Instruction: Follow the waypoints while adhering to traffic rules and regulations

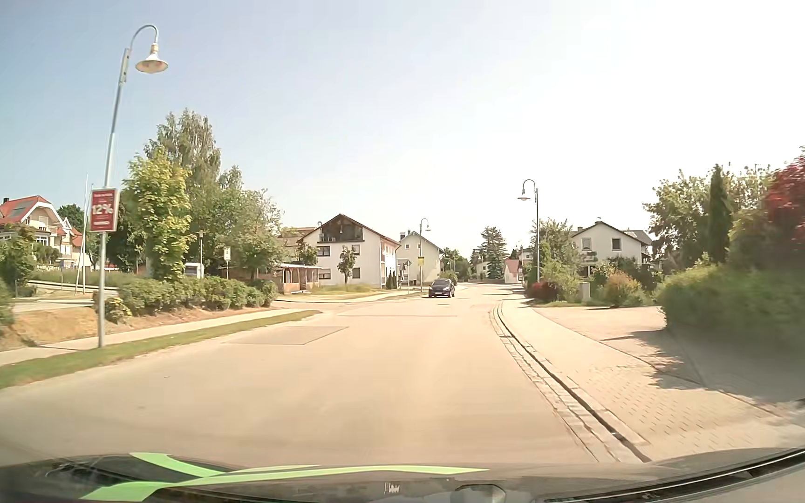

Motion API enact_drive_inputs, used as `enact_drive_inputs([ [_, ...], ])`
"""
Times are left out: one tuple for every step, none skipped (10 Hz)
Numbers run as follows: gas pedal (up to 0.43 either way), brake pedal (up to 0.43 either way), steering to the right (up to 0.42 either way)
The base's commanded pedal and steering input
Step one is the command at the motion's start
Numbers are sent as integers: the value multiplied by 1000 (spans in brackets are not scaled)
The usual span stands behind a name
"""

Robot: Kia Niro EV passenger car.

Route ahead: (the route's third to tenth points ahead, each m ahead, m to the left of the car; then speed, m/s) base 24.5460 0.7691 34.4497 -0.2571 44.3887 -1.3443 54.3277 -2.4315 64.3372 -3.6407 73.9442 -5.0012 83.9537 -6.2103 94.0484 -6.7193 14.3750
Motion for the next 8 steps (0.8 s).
enact_drive_inputs([
  [47,0,12],
  [47,0,12],
  [47,0,12],
  [47,0,12],
  [47,0,12],
  [59,0,12],
  [59,0,11],
  [59,0,10],
])
